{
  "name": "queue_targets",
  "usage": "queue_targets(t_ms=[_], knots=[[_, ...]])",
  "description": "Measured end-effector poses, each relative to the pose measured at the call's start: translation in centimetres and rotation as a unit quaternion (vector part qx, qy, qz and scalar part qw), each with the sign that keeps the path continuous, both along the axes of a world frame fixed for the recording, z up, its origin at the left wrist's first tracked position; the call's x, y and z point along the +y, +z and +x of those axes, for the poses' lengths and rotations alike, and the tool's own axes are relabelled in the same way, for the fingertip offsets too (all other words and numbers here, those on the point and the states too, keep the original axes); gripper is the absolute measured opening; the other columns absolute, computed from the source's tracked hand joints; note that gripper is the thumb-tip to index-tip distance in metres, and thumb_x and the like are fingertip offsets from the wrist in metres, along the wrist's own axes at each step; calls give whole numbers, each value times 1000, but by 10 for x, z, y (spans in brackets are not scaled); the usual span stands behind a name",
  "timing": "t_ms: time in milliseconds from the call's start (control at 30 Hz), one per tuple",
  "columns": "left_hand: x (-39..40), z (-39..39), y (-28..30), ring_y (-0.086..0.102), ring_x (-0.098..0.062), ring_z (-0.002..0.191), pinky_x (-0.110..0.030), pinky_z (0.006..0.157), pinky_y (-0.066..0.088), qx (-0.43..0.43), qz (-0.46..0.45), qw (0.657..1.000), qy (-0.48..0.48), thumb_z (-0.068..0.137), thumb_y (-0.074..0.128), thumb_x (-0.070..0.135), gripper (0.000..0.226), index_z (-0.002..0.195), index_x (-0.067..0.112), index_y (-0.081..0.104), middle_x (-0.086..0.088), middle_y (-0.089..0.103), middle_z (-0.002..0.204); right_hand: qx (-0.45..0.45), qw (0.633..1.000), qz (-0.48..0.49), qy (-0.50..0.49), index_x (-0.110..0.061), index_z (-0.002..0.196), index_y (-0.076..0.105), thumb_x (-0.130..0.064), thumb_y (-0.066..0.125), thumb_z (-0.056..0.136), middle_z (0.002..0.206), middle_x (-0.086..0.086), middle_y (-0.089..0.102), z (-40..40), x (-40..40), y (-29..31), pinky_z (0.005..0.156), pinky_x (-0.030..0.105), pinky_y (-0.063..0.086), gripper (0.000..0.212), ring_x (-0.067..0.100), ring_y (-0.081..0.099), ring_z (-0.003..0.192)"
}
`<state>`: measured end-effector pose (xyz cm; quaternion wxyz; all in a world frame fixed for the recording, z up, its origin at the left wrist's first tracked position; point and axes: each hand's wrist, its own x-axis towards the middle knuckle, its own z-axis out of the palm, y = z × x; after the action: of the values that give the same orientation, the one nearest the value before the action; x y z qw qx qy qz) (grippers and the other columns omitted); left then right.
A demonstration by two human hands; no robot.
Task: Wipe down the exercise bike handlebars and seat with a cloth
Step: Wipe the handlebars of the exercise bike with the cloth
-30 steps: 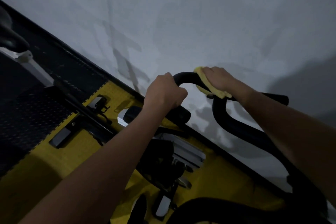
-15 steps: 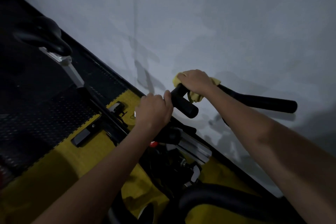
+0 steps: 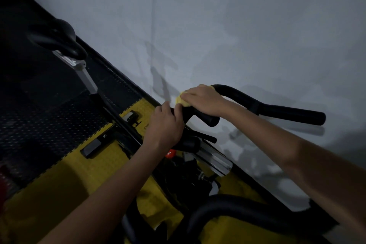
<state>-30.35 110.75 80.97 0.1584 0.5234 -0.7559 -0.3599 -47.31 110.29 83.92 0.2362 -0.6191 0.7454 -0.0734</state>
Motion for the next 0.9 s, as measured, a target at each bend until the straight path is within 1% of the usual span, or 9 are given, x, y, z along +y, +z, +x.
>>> queue_targets(t_ms=[133,200,267,367,433,567,667,800,900], knots=[[9,15,-3,51,-33,113,-43,95,44,18,-7,1000,-9,107,24,37,44,129,8,49,-14,54,126,47,998,-3,38,-32,75,48,-46,30,107,83,-10,56,-16,-1,1,91,39,38,40,19,48,101],[16,23,-3,52,-31,109,-49,93,49,38,7,999,-12,107,20,41,46,128,10,48,-14,52,126,81,997,15,-8,-29,86,56,-55,28,101,94,-6,61,-43,-10,-7,92,42,42,42,22,52,104],[19,28,-1,53,-31,111,-47,92,50,45,17,999,-5,107,21,41,46,128,9,47,-15,50,129,61,993,40,-93,-29,86,63,-60,29,92,95,-1,65,-67,-21,-8,82,40,46,47,25,60,96],[18,26,0,52,-31,114,-32,87,41,40,31,998,29,105,29,35,40,129,9,47,-13,50,130,68,983,77,-149,-17,85,64,-48,32,98,96,10,67,-84,-35,-8,71,35,41,46,25,60,86],[15,24,1,54,-32,110,-37,85,44,45,47,997,50,103,32,37,40,127,9,47,-14,52,127,78,980,86,-159,-13,79,60,-44,37,99,93,12,66,-78,-40,-6,70,37,42,43,26,59,81],[11,24,1,51,-27,103,-36,83,41,35,51,997,45,104,33,36,39,125,8,48,-14,52,126,131,984,95,-71,-27,85,62,-45,45,88,93,-3,66,-51,-30,0,82,38,51,25,22,64,89],[10,25,3,41,-17,96,-33,81,37,40,34,998,41,104,33,34,37,125,7,49,-12,52,121,118,991,64,-16,-21,91,69,-57,28,79,95,-3,66,-26,-21,8,90,44,47,56,24,60,98],[10,32,-6,51,-35,93,-45,70,53,99,97,990,15,96,55,13,30,120,-3,47,-24,54,104,119,986,93,70,-12,98,69,-26,45,97,105,6,70,15,-16,18,84,38,45,27,26,61,103],[10,33,-16,51,-37,89,-48,63,55,38,31,999,-15,90,66,12,39,121,-3,46,-26,54,102,67,993,71,68,-9,99,68,-38,41,96,106,7,71,19,-7,19,94,45,44,40,25,62,106]])
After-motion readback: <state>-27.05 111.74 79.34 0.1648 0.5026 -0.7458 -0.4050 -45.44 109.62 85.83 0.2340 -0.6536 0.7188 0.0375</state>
